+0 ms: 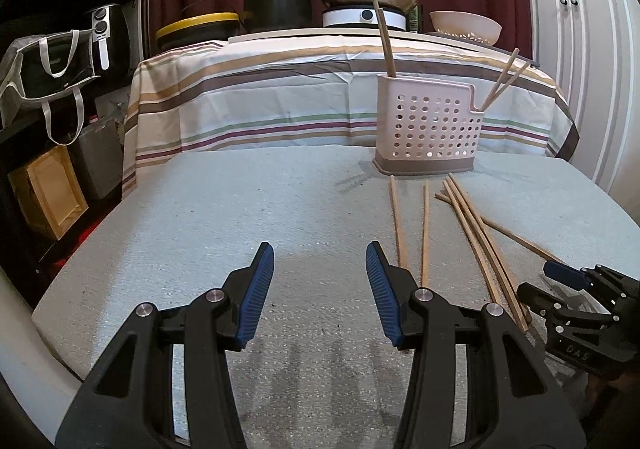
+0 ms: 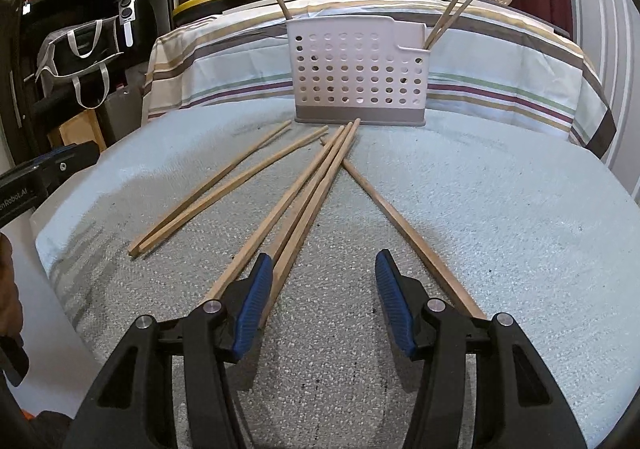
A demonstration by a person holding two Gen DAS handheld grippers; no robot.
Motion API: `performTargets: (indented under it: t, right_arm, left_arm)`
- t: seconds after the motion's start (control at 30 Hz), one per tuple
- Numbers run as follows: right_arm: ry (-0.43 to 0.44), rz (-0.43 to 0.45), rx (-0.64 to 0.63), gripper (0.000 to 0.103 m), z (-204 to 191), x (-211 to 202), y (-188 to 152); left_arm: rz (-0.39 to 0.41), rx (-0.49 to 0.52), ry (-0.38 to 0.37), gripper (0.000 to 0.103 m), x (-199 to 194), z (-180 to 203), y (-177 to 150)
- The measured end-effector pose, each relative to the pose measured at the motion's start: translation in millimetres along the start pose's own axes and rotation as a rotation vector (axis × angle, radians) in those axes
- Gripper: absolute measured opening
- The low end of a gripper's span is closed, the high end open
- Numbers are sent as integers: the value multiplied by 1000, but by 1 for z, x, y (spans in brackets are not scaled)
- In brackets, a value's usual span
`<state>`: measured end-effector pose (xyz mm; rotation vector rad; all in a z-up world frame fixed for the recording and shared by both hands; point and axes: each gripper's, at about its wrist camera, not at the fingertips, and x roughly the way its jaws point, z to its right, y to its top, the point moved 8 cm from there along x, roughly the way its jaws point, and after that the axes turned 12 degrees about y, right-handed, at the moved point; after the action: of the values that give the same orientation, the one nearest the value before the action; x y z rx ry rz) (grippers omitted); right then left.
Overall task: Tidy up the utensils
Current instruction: 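Lower both open tools toward the remaining chopsticks on the mat, then close the right tool on a wooden chopstick while the left tool closes on another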
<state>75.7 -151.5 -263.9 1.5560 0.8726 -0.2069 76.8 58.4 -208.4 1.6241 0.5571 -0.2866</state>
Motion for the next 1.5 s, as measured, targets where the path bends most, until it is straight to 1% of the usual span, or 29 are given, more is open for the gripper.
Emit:
performTargets:
  t: [0.23, 0.33, 0.47, 0.6, 0.7, 0.8, 0.87, 0.93, 1.03, 1.23, 1.5]
  right_arm:
    - [9, -12, -6, 53, -2, 1, -1]
    - [1, -14, -10, 53, -1, 1, -1]
    - [-45, -8, 9, 53, 12, -4, 1]
    - [-32, 4, 21, 53, 14, -7, 1]
    - [-8, -5, 6, 48, 8, -5, -1]
    - [8, -28, 8, 36, 8, 0, -5]
    - [8, -28, 9, 29, 9, -1, -5]
    - [18, -28, 17, 15, 11, -2, -5]
    - [30, -30, 14, 7, 10, -2, -4]
    - [28, -2, -5, 7, 9, -8, 1]
    - [8, 31, -24, 7, 19, -19, 7]
  left_arm:
    - [-13, -4, -12, 47, 1, 5, -2]
    - [-20, -4, -16, 47, 2, 7, -3]
    - [-21, -1, -21, 47, 2, 10, -3]
    - [-27, 1, -24, 47, 4, 12, -5]
    - [-37, 3, -33, 47, 6, 16, -8]
    - [-48, 10, -42, 47, 7, 21, -13]
    - [-54, 12, -48, 47, 8, 24, -15]
    - [-59, 16, -55, 47, 7, 28, -17]
    - [-63, 25, -64, 47, 7, 34, -19]
    - [-76, 40, -78, 46, 9, 44, -26]
    - [-96, 52, -88, 45, 13, 50, -34]
